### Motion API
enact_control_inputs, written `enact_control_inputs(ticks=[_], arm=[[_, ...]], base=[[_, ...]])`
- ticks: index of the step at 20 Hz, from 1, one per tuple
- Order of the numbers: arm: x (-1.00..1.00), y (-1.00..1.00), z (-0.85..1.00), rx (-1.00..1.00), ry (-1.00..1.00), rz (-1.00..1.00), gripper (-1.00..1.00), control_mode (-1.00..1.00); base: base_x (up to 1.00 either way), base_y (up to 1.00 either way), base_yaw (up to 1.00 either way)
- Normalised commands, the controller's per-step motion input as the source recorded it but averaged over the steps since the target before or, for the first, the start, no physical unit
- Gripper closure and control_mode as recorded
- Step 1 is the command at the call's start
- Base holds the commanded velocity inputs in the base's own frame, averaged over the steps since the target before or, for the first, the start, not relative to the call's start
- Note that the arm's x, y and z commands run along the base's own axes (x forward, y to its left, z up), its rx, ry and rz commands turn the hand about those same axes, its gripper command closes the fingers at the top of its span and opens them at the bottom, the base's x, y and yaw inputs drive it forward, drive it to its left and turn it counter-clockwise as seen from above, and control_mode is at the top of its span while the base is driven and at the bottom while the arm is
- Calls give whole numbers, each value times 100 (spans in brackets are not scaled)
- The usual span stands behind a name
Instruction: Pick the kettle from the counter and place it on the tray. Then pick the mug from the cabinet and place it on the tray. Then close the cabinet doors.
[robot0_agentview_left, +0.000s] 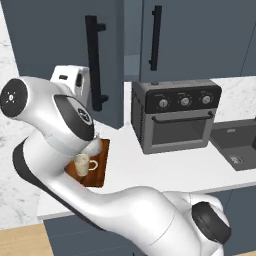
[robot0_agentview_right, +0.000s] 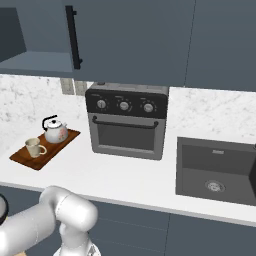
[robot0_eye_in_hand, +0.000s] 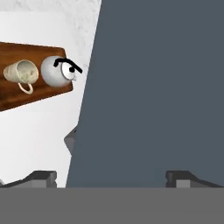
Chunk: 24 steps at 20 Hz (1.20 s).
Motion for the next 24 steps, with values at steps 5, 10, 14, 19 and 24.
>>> enact_control_inputs(ticks=[5, 10, 14, 19, 24], arm=[[75, -67, -6, 0, 0, -4, -100, -100], [76, -68, -6, 0, 0, -2, -100, -100], [82, -63, -2, 0, 3, -5, -100, -100], [88, -52, -6, 0, 4, -1, -100, -100], [86, -38, -11, 0, 0, 0, -100, -100]], base=[[0, 0, 0], [0, 0, 0], [0, 0, 0], [0, 0, 0], [0, 0, 0]])
